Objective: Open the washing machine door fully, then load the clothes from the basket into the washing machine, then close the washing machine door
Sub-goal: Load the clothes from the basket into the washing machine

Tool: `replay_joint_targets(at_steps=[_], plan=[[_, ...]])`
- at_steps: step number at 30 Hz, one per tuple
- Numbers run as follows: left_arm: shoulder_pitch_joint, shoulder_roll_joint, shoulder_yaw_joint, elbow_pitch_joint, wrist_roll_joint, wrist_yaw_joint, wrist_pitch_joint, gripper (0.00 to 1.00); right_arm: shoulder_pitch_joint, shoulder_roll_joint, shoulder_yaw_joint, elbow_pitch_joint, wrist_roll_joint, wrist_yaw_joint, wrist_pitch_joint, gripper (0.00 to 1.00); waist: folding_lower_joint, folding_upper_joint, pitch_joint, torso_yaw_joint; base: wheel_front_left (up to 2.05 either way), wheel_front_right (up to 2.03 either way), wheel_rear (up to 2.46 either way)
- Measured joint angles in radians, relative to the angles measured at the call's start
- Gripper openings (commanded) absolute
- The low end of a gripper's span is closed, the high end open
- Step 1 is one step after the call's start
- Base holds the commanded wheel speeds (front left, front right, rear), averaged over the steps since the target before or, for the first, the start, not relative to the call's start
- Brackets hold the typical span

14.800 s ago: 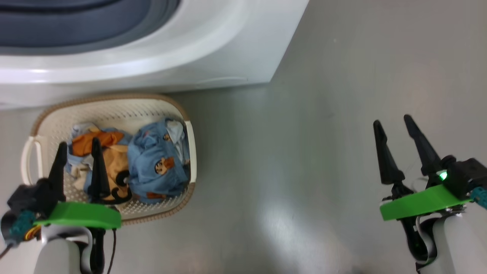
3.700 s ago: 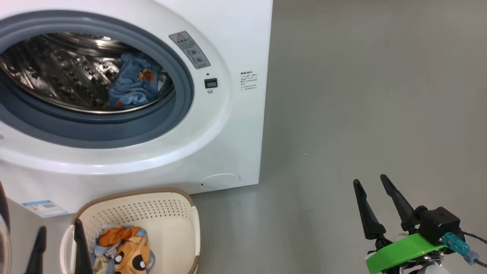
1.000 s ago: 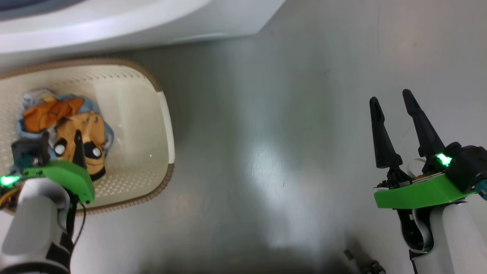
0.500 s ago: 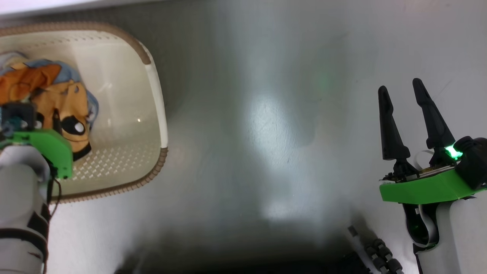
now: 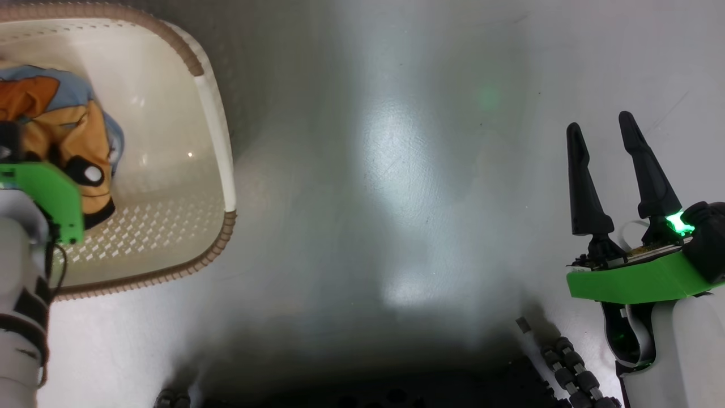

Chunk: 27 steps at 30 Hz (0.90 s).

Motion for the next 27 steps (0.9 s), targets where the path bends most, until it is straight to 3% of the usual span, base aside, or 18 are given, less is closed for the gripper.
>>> replay_joint_targets(at_steps=[3,4,5,6,16,27], plan=[[-0.007,0.015,0.007,0.014,-0.017,-0.002,0.010,1.00,0.003,0.000,0.000,-0.005,0.000,0.000,0.000,1.00,0.0000,0.0000,0.000,-0.006,0.00,0.00,0.00],[-0.007,0.017,0.009,0.017,-0.022,-0.002,0.010,0.45,0.003,-0.001,0.000,-0.006,0.000,0.000,0.000,1.00,0.0000,0.0000,0.000,-0.007,0.00,0.00,0.00],[-0.008,0.017,0.009,0.020,-0.023,-0.002,0.010,0.12,0.003,-0.001,0.000,-0.007,0.000,0.000,0.000,1.00,0.0000,0.0000,0.000,-0.007,0.00,0.00,0.00],[-0.009,0.016,0.010,0.023,-0.025,-0.007,0.011,0.00,0.003,-0.001,0.000,-0.007,0.000,0.000,0.000,1.00,0.0000,0.0000,-0.001,-0.006,0.00,0.00,0.00],[-0.018,-0.022,0.016,0.039,-0.069,-0.019,-0.053,0.00,-0.005,-0.002,0.002,-0.006,-0.001,0.000,0.000,1.00,0.0000,0.0000,-0.022,0.001,0.00,0.00,0.00],[0.054,-0.044,0.032,0.023,-0.127,-0.053,-0.127,0.00,-0.020,-0.007,0.019,0.033,-0.001,0.000,0.000,1.00,0.0000,0.0000,-0.123,0.007,0.00,0.00,0.00]])
